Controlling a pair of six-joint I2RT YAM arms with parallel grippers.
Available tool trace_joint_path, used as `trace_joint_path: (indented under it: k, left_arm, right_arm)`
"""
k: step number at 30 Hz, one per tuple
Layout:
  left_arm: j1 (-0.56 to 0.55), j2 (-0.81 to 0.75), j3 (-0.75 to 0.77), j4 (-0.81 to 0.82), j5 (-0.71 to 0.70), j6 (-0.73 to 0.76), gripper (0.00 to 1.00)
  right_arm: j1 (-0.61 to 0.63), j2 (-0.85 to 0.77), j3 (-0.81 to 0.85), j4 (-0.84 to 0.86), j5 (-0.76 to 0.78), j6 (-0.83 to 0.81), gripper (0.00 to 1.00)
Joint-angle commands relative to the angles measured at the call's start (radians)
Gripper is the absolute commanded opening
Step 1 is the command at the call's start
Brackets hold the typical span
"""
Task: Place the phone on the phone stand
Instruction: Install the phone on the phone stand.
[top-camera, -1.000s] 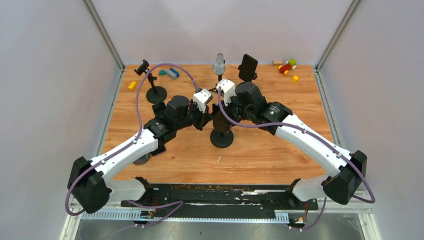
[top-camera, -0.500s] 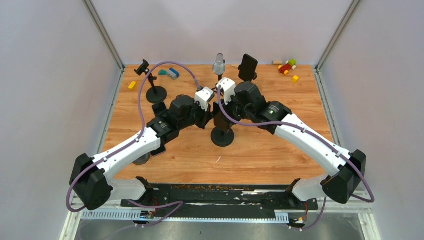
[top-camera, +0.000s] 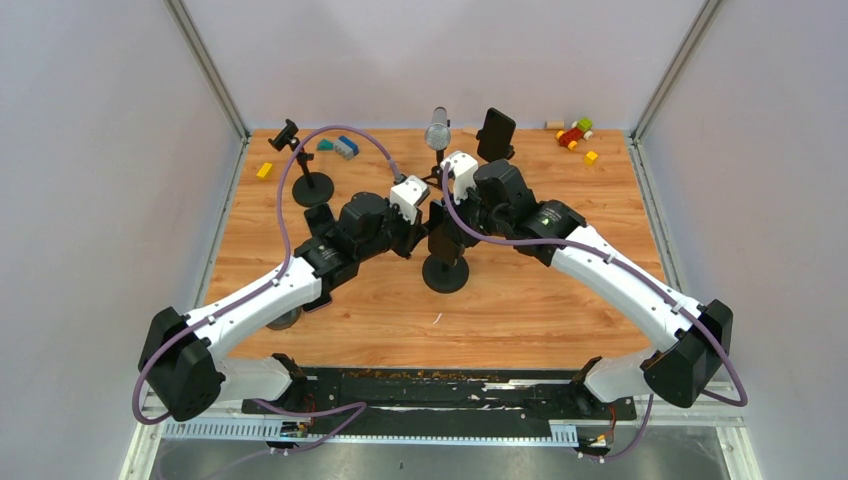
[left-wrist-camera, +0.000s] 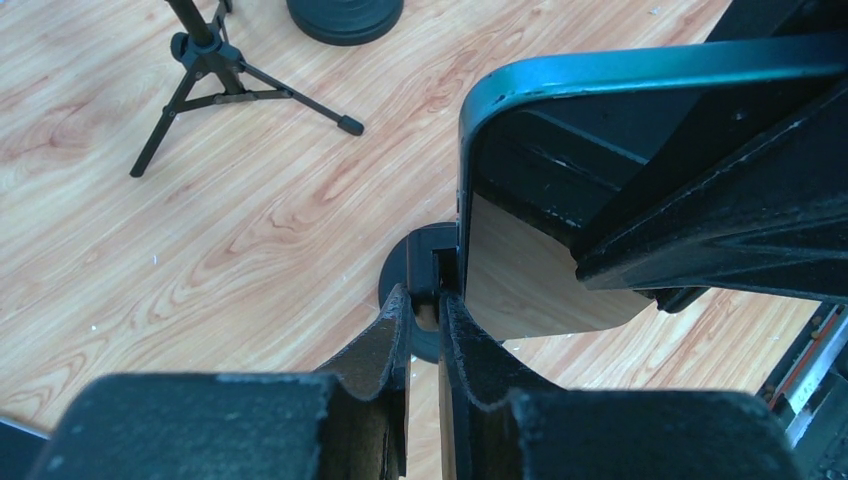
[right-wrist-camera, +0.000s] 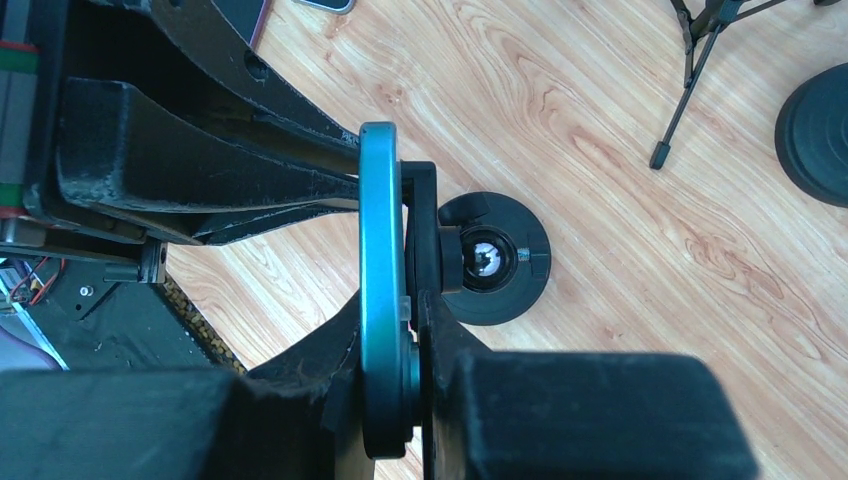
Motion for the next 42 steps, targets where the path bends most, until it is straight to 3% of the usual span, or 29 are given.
trace_joint_path:
  k: [1, 32, 42]
  left_arm:
    - [-0.032, -0.044, -0.013, -0.035, 0.118, 0.036, 0.00]
    - [-0.032, -0.127, -0.041, -0.019, 0.397, 0.071, 0.00]
    - [-0.032, -0.129, -0.061, 0.005, 0.410, 0.067, 0.00]
  right_arm:
    - [-0.066, 0.000, -0.012, 0.099, 0.215, -0.014, 0.00]
    - [-0.049, 0.034, -0.044, 0.133, 0.275, -0.159, 0.00]
    - [-0.049, 0.035, -0.016, 0.133, 0.246, -0.163, 0.00]
